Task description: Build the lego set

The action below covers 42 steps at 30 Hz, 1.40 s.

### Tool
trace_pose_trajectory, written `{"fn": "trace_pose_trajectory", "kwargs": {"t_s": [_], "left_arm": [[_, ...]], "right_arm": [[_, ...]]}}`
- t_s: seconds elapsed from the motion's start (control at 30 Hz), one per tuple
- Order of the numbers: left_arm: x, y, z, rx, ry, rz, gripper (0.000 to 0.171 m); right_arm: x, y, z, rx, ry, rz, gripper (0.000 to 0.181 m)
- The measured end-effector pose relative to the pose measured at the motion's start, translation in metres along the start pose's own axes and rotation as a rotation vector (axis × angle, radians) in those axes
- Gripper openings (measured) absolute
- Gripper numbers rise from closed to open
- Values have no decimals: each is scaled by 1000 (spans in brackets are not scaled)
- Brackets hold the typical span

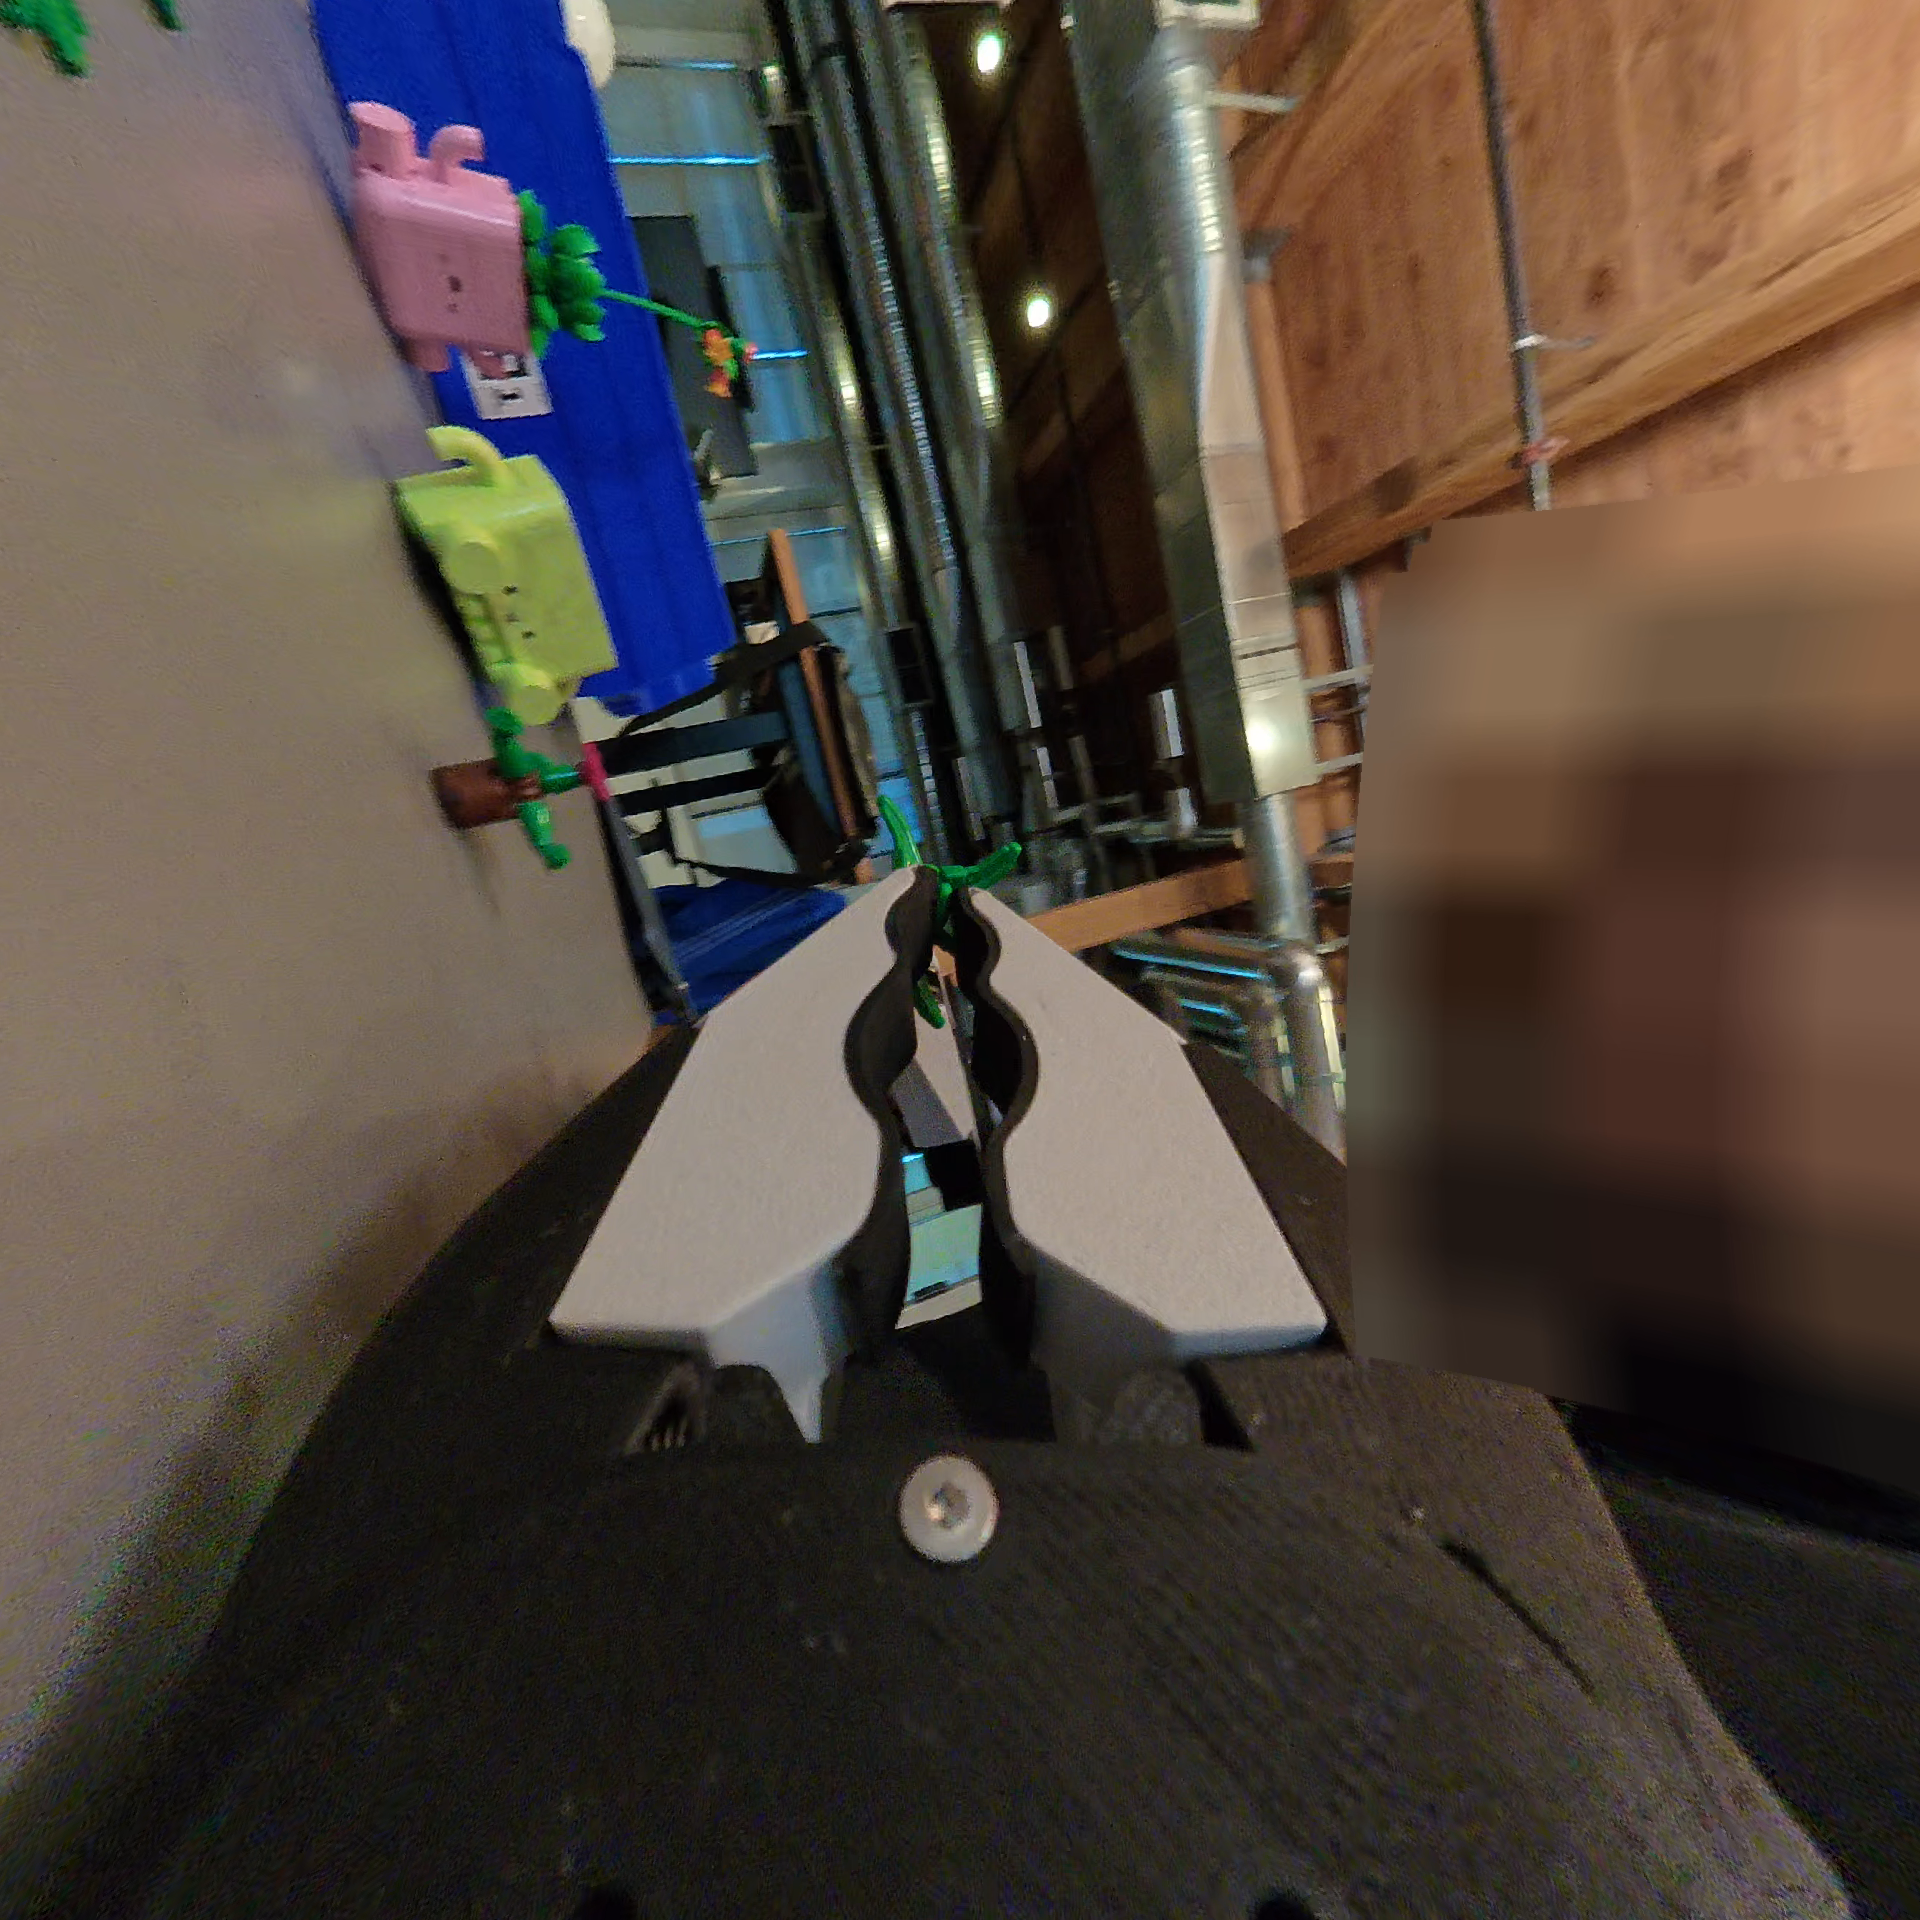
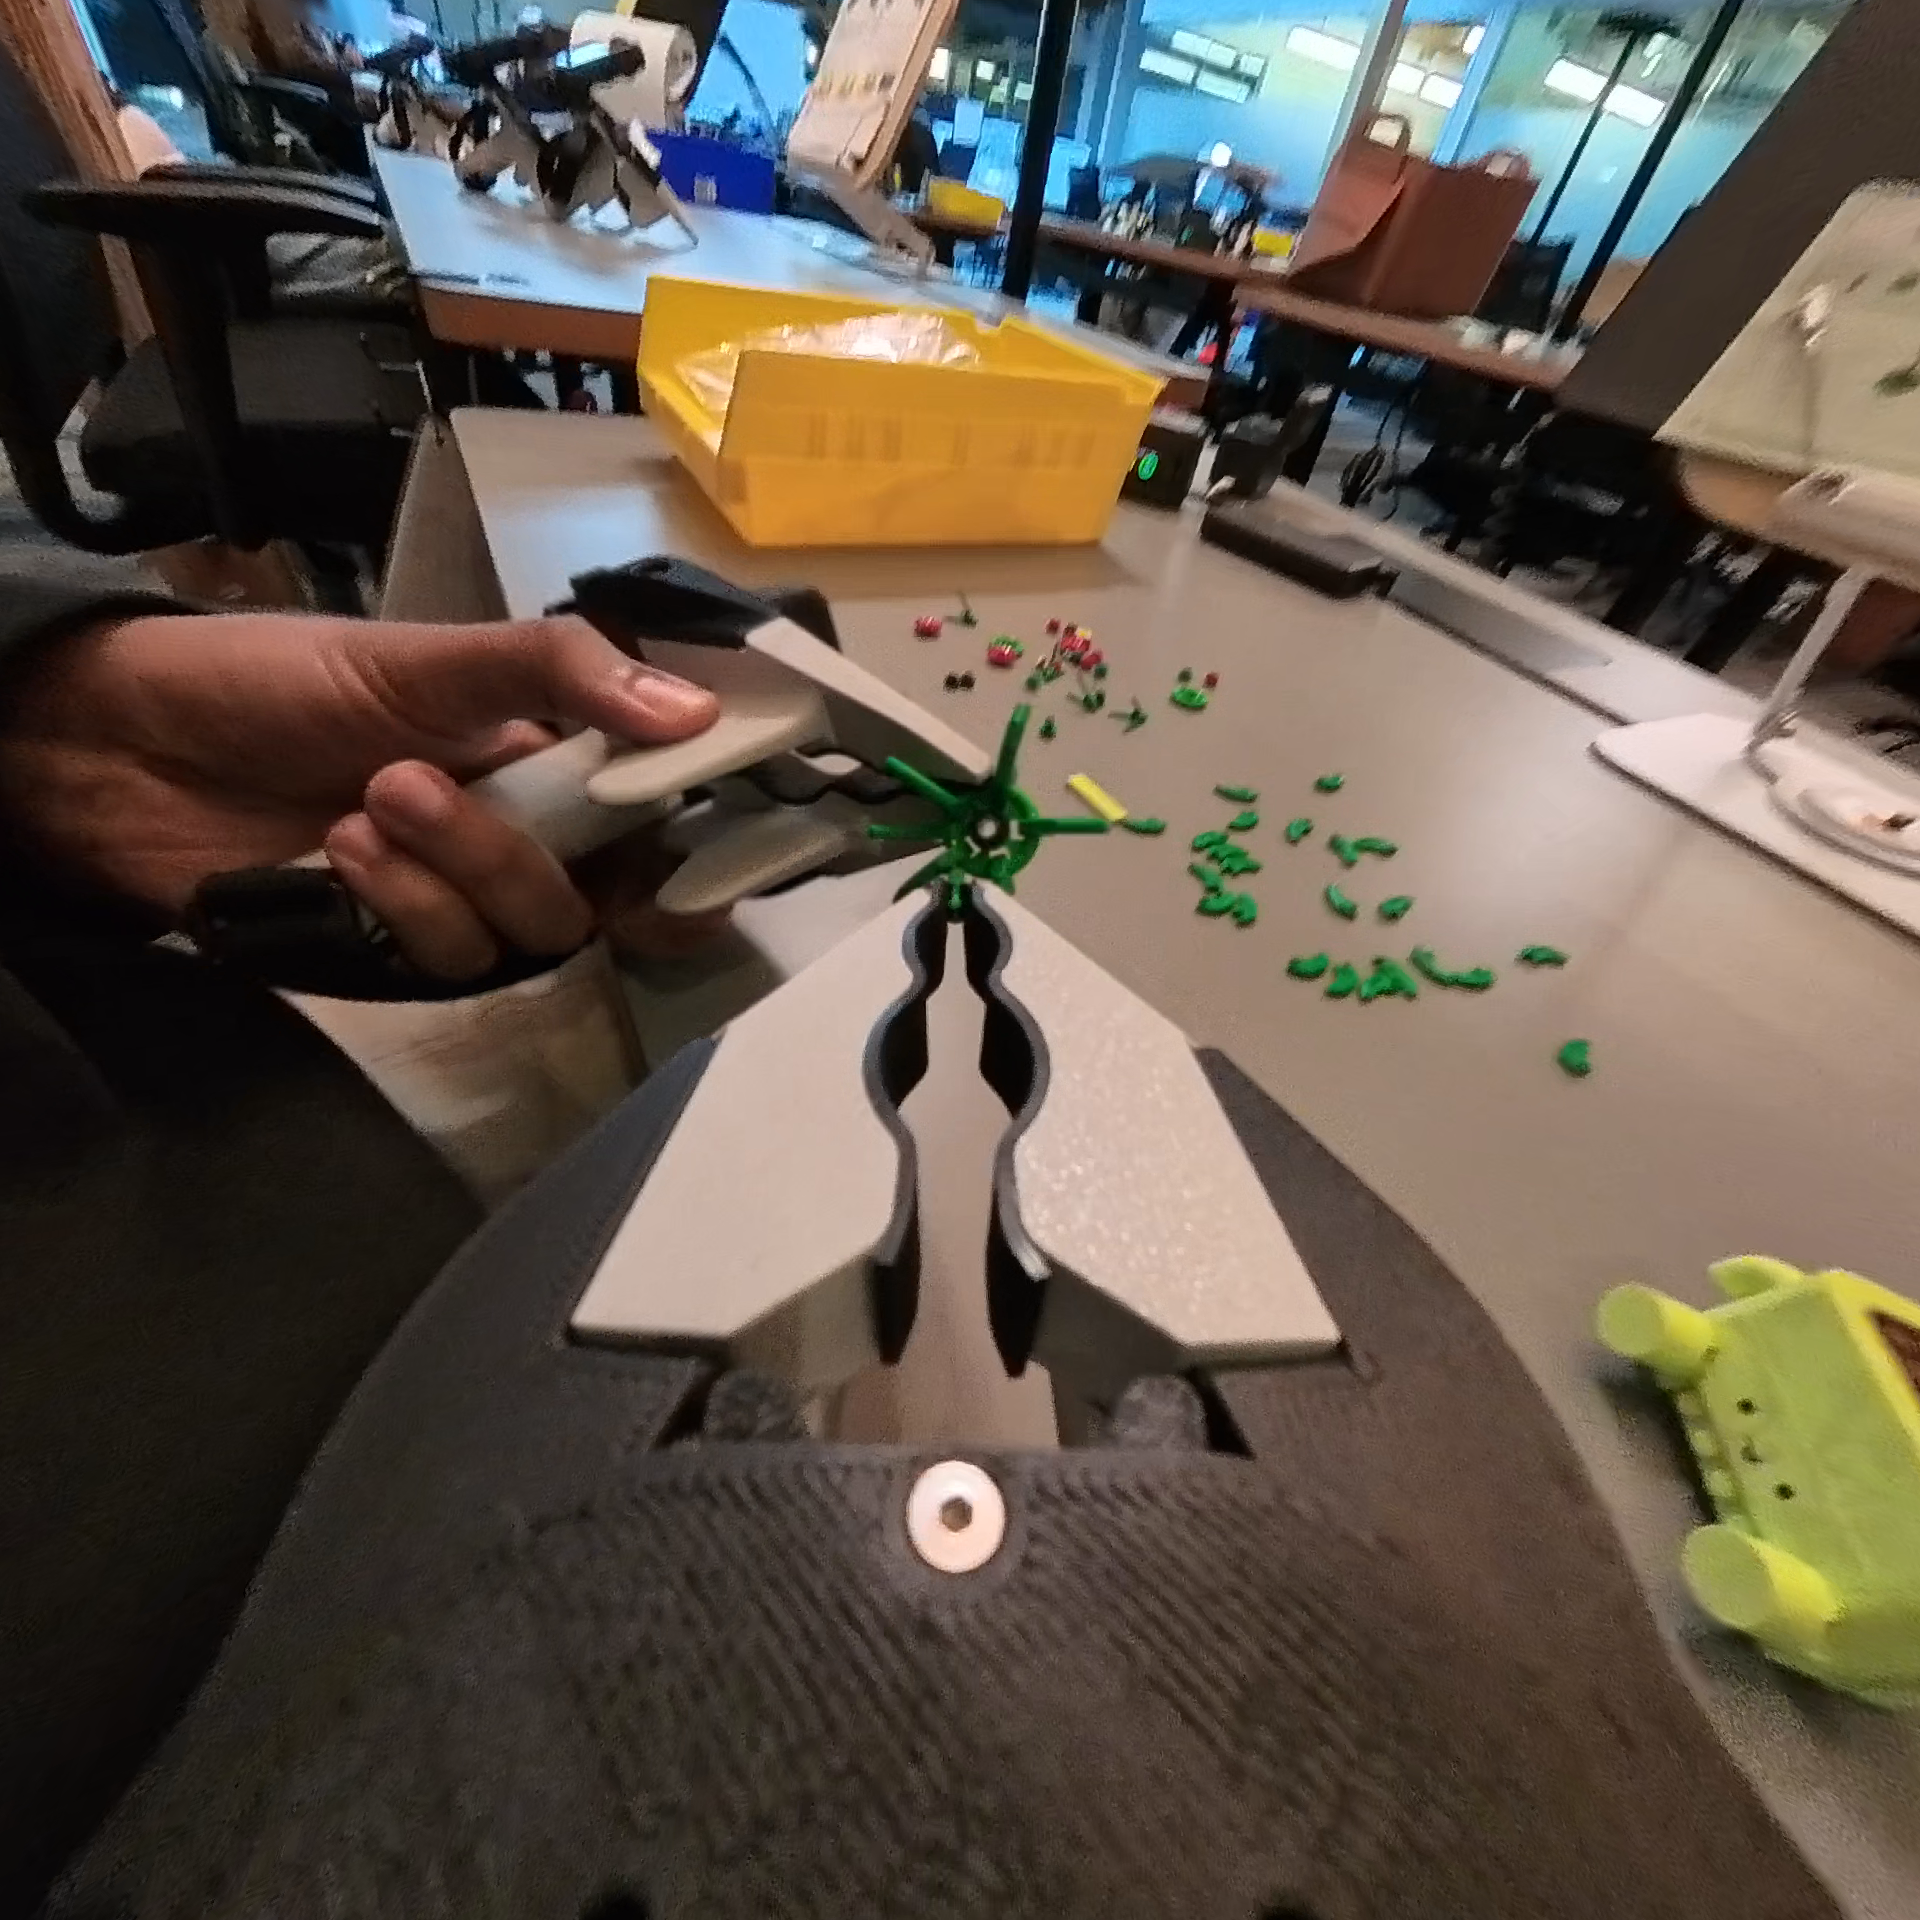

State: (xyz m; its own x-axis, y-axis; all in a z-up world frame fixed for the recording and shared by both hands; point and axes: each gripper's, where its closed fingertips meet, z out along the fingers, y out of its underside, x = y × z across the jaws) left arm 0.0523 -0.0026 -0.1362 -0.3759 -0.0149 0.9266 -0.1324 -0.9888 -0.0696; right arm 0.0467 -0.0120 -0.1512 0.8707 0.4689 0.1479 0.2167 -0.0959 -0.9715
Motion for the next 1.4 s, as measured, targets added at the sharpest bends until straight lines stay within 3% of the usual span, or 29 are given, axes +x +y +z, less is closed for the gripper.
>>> {"fn": "trace_pose_trajectory", "kwargs": {"t_s": [0.23,0.3,0.4,0.57,0.83,1.0,1.13,1.3,1.4], "left_arm": [[-31,21,-24,-80,-245,84,0],[-33,20,-30,-72,-271,94,0],[-38,22,-36,-95,-329,142,0],[-35,20,-34,-126,-344,214,0],[-32,16,-33,-103,-298,186,0],[-27,12,-33,-88,-266,169,0],[-21,15,-29,-110,-205,116,0],[13,32,-14,-221,43,-1,0],[22,42,-8,-271,91,11,0]], "right_arm": [[-41,59,5,-347,-152,175,2],[-46,62,4,-352,-159,189,1],[-33,56,1,-313,-103,185,2],[-6,86,-10,-470,18,146,1],[-3,83,-8,-432,12,170,1],[0,78,-9,-391,8,182,18],[-2,48,-11,-218,-44,222,28],[-16,7,-19,53,-284,556,34],[-22,-10,-25,162,-425,704,28]]}}
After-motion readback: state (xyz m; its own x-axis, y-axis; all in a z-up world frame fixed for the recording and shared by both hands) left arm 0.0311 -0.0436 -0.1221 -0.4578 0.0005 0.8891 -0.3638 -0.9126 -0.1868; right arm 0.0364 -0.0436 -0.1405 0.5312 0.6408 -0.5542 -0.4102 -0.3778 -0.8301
